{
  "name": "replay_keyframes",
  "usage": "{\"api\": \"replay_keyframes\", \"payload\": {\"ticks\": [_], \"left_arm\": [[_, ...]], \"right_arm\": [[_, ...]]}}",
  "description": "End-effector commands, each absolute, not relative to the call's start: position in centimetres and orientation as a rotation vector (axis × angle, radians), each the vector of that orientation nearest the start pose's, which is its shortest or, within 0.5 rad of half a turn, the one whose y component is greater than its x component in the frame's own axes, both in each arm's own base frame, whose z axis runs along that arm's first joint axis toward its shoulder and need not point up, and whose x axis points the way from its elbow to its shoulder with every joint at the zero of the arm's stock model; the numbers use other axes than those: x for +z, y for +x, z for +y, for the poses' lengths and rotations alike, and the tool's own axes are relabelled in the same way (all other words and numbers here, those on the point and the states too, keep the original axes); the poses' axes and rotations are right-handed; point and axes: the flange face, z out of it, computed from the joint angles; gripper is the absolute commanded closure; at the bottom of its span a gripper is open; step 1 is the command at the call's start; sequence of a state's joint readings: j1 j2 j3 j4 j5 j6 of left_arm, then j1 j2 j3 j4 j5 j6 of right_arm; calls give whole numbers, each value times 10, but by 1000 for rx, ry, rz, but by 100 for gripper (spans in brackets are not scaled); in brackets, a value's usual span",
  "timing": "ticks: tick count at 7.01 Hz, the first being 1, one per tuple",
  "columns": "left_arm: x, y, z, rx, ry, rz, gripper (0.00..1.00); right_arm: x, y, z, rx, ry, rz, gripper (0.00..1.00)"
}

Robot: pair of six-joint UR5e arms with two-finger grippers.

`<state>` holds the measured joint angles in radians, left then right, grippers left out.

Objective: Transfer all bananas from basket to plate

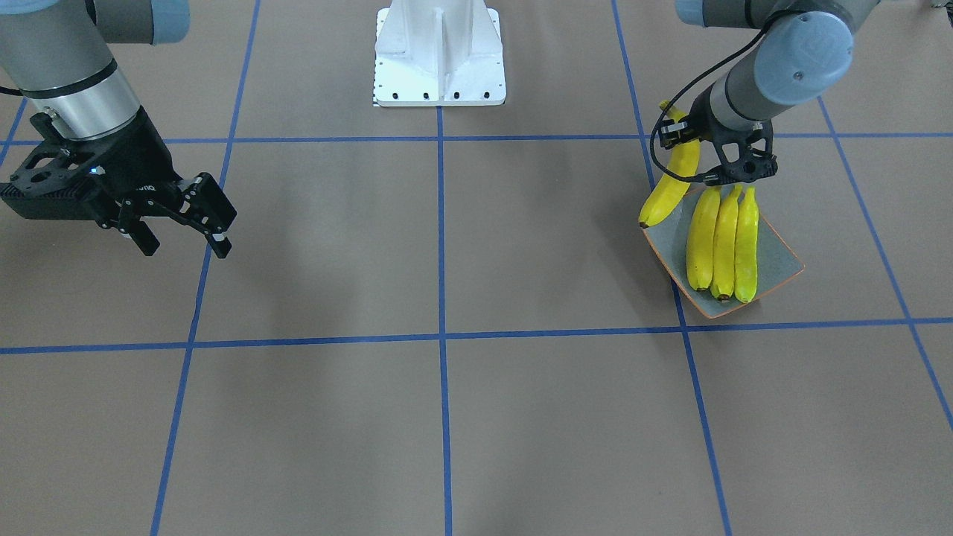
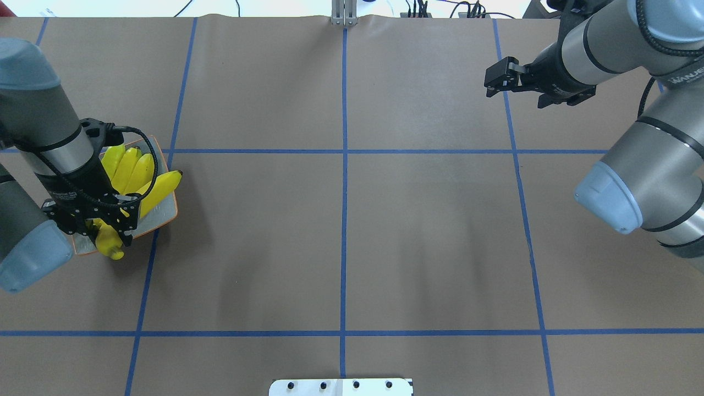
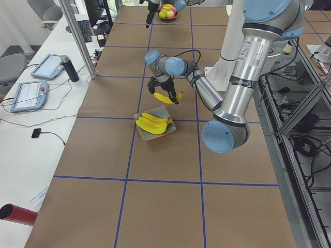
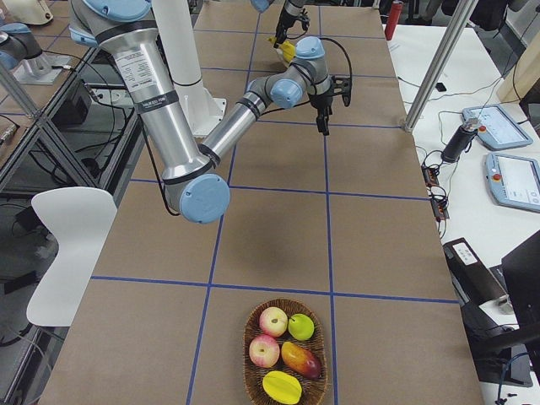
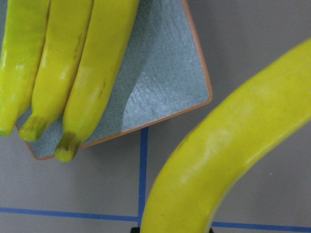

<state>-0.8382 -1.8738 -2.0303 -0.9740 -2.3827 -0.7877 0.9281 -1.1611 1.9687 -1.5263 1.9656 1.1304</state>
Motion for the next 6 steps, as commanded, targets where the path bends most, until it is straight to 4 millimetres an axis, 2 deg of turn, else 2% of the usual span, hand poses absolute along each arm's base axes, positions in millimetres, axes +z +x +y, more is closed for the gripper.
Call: {"api": "replay_keyframes", "payload": {"ticks": [1, 4, 6], "left_arm": [[350, 323, -448, -41, -493, 657, 100], [360, 331, -455, -48, -508, 637, 100], [374, 341, -457, -51, -532, 611, 100]], "right_arm": [[257, -267, -516, 290, 251, -881, 0], [258, -267, -516, 292, 252, -878, 0], [257, -267, -516, 290, 252, -879, 0]]}}
